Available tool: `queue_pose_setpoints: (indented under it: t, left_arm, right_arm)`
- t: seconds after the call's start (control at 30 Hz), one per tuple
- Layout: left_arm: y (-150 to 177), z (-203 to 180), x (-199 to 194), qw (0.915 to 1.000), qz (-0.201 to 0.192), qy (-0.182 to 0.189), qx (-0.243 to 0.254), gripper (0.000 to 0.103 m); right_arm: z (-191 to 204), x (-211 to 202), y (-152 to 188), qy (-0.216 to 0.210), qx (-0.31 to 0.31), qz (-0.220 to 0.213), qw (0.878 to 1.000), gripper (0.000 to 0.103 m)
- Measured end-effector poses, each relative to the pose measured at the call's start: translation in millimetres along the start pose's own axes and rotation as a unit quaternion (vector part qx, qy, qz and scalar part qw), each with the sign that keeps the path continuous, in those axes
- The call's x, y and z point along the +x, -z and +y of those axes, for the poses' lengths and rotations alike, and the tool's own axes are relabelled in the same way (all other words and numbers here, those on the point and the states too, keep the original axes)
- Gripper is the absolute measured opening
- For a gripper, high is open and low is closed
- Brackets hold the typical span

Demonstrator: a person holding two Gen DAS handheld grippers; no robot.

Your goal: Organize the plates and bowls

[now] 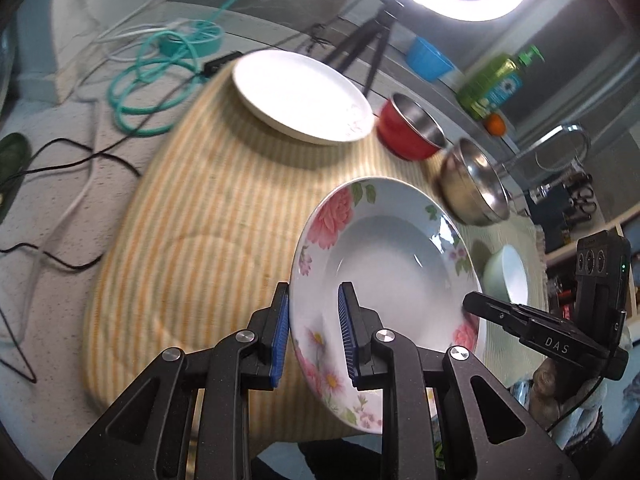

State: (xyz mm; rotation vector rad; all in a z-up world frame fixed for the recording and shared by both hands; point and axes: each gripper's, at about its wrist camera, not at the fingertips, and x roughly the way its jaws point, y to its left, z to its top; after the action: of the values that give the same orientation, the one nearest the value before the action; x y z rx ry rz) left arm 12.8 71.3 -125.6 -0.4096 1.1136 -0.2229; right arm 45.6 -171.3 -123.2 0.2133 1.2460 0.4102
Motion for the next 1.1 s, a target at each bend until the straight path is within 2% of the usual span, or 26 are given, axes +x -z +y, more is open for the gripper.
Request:
queue_pose_setpoints:
  t: [0.27,0.53,1.1]
  left_arm:
    - [6,-40,29,0.9981,0.036,0.020,0.046,0.022]
    - [13,-61,48,0.9951,0.063,0.023,0.072,0.022]
    - [17,-71,60,0.9933,0.074,0.003,0.090,0.022]
  right_arm:
    - [-44,-15,21,0.025,0.050,-0.005,0.998,0.011]
    - [-69,-20,35,0.041,0.076,-0.006,0.996,0.011]
    - [-69,-17,39,0.063,0.058,-0.003,0.996,0.011]
